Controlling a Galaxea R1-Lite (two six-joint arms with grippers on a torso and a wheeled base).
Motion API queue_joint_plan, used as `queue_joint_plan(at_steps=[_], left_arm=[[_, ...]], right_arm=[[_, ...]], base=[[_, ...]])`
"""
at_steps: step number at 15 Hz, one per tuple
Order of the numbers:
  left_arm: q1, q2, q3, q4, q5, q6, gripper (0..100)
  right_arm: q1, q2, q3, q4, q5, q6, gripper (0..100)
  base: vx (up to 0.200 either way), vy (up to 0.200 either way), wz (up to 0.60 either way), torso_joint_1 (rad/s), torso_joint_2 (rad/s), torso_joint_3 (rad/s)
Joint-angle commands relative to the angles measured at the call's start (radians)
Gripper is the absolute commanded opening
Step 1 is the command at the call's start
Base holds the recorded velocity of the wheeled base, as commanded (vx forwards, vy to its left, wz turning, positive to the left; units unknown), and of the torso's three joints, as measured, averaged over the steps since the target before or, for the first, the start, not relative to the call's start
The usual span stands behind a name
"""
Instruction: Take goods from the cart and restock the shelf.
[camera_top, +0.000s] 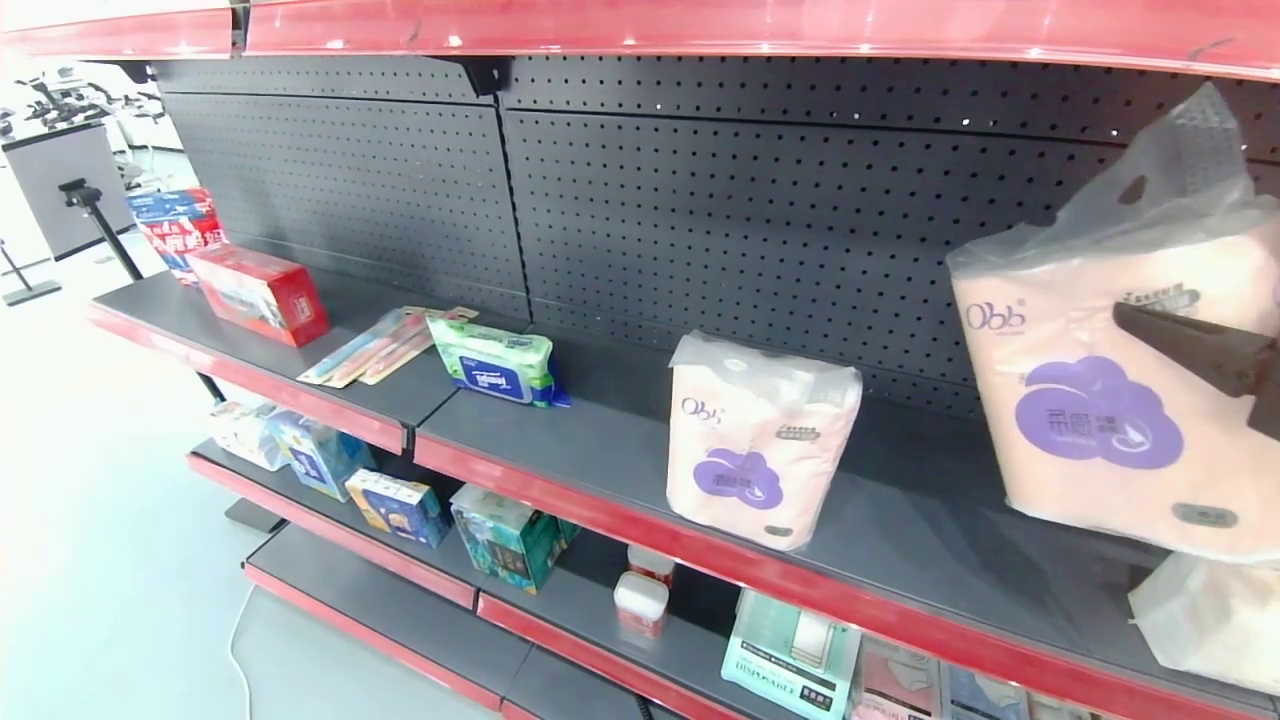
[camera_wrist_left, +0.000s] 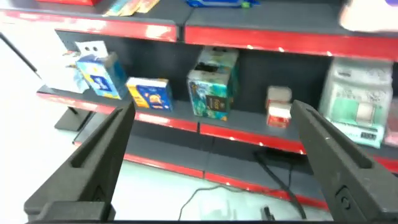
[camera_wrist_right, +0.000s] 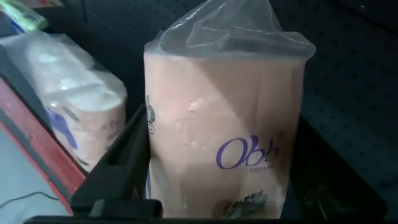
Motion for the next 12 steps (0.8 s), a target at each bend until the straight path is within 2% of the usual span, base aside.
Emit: queue_joint_plan(at_steps=[1,2,4,5,9,11,12], left_arm=[[0.001,0.002,0.079,-0.185,0.019,-0.103,100],[0.001,0.002,0.082,-0.231,0.042,-0.145,100],[0.001,0.002,0.082,-0.188,0.142,-0.209,100],[0.001,0.002,0.082,-0.188,0.148,-0.231,100],[0.001,0.002,0.082,-0.19,0.132,-0.241,100],[0.001,0.002,0.082,-0.187,0.008,-0.212,100],[0.001,0.002,0.082,-0.185,-0.007,-0.2,100]], right_arm=[[0.059,0.165,0.022,-0.102,0.002,0.055,0],[0.072,0.194,0.027,-0.13,0.002,0.061,0],[0.079,0.226,0.041,-0.142,0.003,0.073,0],[0.079,0.234,0.042,-0.142,0.005,0.081,0],[0.074,0.298,0.045,-0.196,0.005,0.107,0],[0.072,0.327,0.039,-0.222,0.005,0.108,0],[0.071,0.329,0.036,-0.223,0.005,0.108,0]], base=[[0.0,0.0,0.0,0.0,0.0,0.0],[0.0,0.0,0.0,0.0,0.0,0.0],[0.0,0.0,0.0,0.0,0.0,0.0],[0.0,0.0,0.0,0.0,0.0,0.0],[0.0,0.0,0.0,0.0,0.0,0.0],[0.0,0.0,0.0,0.0,0.0,0.0],[0.0,0.0,0.0,0.0,0.0,0.0]])
